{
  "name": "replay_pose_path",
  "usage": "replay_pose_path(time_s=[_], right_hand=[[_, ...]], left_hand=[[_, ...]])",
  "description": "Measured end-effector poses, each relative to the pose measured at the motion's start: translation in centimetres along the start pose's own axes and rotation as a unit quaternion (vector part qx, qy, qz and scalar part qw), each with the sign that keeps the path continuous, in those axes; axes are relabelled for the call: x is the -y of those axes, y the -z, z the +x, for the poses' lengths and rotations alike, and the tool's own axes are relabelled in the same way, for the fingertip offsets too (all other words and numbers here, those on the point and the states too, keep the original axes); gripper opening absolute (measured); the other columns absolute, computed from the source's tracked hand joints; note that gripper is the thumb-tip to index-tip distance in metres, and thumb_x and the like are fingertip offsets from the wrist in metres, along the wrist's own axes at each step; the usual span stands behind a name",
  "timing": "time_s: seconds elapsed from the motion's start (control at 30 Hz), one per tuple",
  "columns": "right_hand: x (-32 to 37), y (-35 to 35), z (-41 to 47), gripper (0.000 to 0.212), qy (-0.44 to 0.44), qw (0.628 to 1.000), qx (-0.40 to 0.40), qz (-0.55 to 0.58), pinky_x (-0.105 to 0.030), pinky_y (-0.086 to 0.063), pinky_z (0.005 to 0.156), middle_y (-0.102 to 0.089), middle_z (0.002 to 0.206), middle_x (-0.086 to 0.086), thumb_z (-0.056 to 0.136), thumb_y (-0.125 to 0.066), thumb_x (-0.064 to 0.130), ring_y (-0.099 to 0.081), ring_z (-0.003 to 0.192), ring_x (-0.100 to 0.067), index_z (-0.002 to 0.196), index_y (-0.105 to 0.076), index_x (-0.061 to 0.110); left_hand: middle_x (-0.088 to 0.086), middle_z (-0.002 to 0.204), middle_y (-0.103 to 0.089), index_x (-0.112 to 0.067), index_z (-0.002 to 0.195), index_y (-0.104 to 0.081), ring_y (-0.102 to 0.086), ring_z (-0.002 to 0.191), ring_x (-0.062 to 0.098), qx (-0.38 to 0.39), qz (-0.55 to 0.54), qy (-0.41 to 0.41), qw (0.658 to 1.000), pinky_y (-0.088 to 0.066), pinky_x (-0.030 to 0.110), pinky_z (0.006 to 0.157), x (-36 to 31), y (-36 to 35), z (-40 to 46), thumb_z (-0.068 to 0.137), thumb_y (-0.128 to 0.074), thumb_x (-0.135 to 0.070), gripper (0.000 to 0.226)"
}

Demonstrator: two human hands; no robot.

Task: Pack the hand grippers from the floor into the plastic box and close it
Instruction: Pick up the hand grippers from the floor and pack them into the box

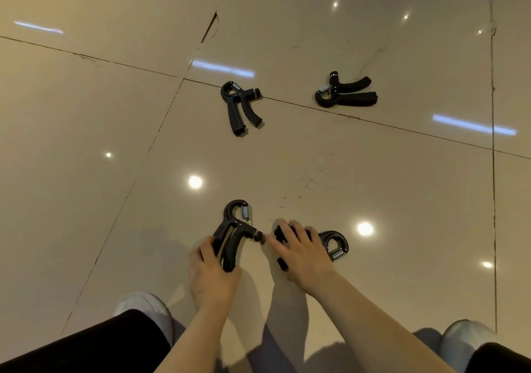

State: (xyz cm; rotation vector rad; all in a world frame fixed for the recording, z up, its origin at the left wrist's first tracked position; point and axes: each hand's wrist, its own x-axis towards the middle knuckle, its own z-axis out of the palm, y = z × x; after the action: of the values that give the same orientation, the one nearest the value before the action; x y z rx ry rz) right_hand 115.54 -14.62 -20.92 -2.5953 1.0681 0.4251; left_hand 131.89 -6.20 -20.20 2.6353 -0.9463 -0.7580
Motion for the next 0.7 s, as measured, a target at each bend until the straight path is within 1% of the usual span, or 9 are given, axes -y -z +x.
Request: replay_pose_path(time_s=[0.07, 0.13, 0.2, 0.27, 0.33, 0.4, 0.5, 0.6, 0.7], right_hand=[[-0.9, 0.1, 0.1, 0.070, 0.013, 0.999, 0.033, -0.020, -0.050, -0.031, 0.100, -0.021, 0.147, -0.015, 0.085, -0.062, 0.026, -0.028, 0.130, -0.037, 0.141, -0.020, 0.027], [-1.0, 0.6, 0.0, 0.066, 0.010, 0.999, 0.033, -0.033, -0.047, -0.036, 0.092, -0.025, 0.142, -0.015, 0.087, -0.059, 0.031, -0.033, 0.123, -0.035, 0.139, -0.020, 0.028], [-0.9, 1.7, -0.5, 0.060, -0.036, 0.999, 0.025, 0.007, -0.045, -0.037, 0.090, -0.025, 0.141, -0.013, 0.088, -0.057, 0.035, -0.035, 0.119, -0.035, 0.136, -0.023, 0.026], [-1.4, 4.0, -1.0, 0.063, -0.062, 0.996, -0.005, 0.056, -0.042, -0.040, 0.091, -0.023, 0.141, -0.011, 0.085, -0.059, 0.040, -0.034, 0.118, -0.033, 0.136, -0.026, 0.024], [-1.9, 7.1, -1.8, 0.065, -0.051, 0.993, -0.045, 0.098, -0.037, -0.042, 0.088, -0.022, 0.138, -0.008, 0.080, -0.062, 0.043, -0.034, 0.115, -0.029, 0.133, -0.031, 0.022], [-2.2, 10.8, -3.1, 0.061, -0.024, 0.985, -0.105, 0.137, -0.032, -0.041, 0.085, -0.027, 0.130, -0.006, 0.076, -0.065, 0.042, -0.035, 0.109, -0.027, 0.126, -0.039, 0.018], [-2.0, 16.4, -5.4, 0.055, 0.019, 0.964, -0.217, 0.155, -0.027, -0.043, 0.082, -0.033, 0.122, -0.004, 0.072, -0.071, 0.036, -0.037, 0.105, -0.023, 0.118, -0.048, 0.017], [-2.0, 21.5, -8.6, 0.054, 0.058, 0.942, -0.302, 0.132, -0.027, -0.044, 0.089, -0.036, 0.126, -0.004, 0.072, -0.074, 0.037, -0.037, 0.110, -0.020, 0.118, -0.051, 0.018], [-2.2, 25.8, -12.7, 0.050, 0.079, 0.914, -0.382, 0.107, -0.029, -0.039, 0.094, -0.036, 0.129, -0.006, 0.074, -0.073, 0.039, -0.031, 0.121, -0.023, 0.114, -0.054, 0.016]], left_hand=[[0.004, 0.126, -0.038, -0.026, 0.129, -0.037, -0.048, 0.108, 0.026, -0.004, -0.008, -0.006, 1.000, -0.049, 0.040, 0.085, 0.0, 0.4, -0.5, 0.068, -0.076, -0.022, 0.072], [0.003, 0.122, -0.038, -0.023, 0.123, -0.045, -0.043, 0.109, 0.024, -0.028, -0.035, -0.005, 0.999, -0.045, 0.033, 0.085, -0.2, 0.8, -1.0, 0.068, -0.076, -0.018, 0.063], [0.003, 0.119, -0.040, -0.021, 0.116, -0.048, -0.041, 0.111, 0.025, -0.053, -0.070, -0.014, 0.996, -0.042, 0.033, 0.086, -1.4, 1.7, -1.6, 0.067, -0.077, -0.015, 0.057], [0.001, 0.116, -0.042, -0.020, 0.112, -0.049, -0.042, 0.111, 0.023, -0.069, -0.104, -0.036, 0.992, -0.041, 0.032, 0.087, -3.6, 3.2, -2.0, 0.067, -0.078, -0.013, 0.054], [-0.002, 0.110, -0.046, -0.020, 0.108, -0.050, -0.047, 0.105, 0.021, -0.081, -0.129, -0.090, 0.984, -0.041, 0.028, 0.085, -6.0, 4.6, -2.6, 0.065, -0.079, -0.013, 0.052], [-0.005, 0.107, -0.050, -0.020, 0.107, -0.051, -0.051, 0.103, 0.019, -0.087, -0.140, -0.157, 0.974, -0.047, 0.032, 0.085, -8.2, 6.0, -3.6, 0.065, -0.078, -0.015, 0.051], [-0.001, 0.113, -0.055, -0.019, 0.116, -0.052, -0.048, 0.105, 0.019, -0.114, -0.138, -0.236, 0.955, -0.049, 0.038, 0.087, -10.9, 8.3, -5.9, 0.062, -0.080, -0.017, 0.062], [0.000, 0.107, -0.060, -0.015, 0.117, -0.054, -0.054, 0.095, 0.019, -0.165, -0.124, -0.319, 0.925, -0.049, 0.035, 0.080, -13.5, 12.4, -9.0, 0.060, -0.083, -0.022, 0.064], [-0.007, 0.098, -0.059, -0.013, 0.108, -0.056, -0.052, 0.080, 0.012, -0.227, -0.116, -0.377, 0.891, -0.049, 0.032, 0.069, -15.8, 17.9, -12.7, 0.058, -0.084, -0.020, 0.058]])
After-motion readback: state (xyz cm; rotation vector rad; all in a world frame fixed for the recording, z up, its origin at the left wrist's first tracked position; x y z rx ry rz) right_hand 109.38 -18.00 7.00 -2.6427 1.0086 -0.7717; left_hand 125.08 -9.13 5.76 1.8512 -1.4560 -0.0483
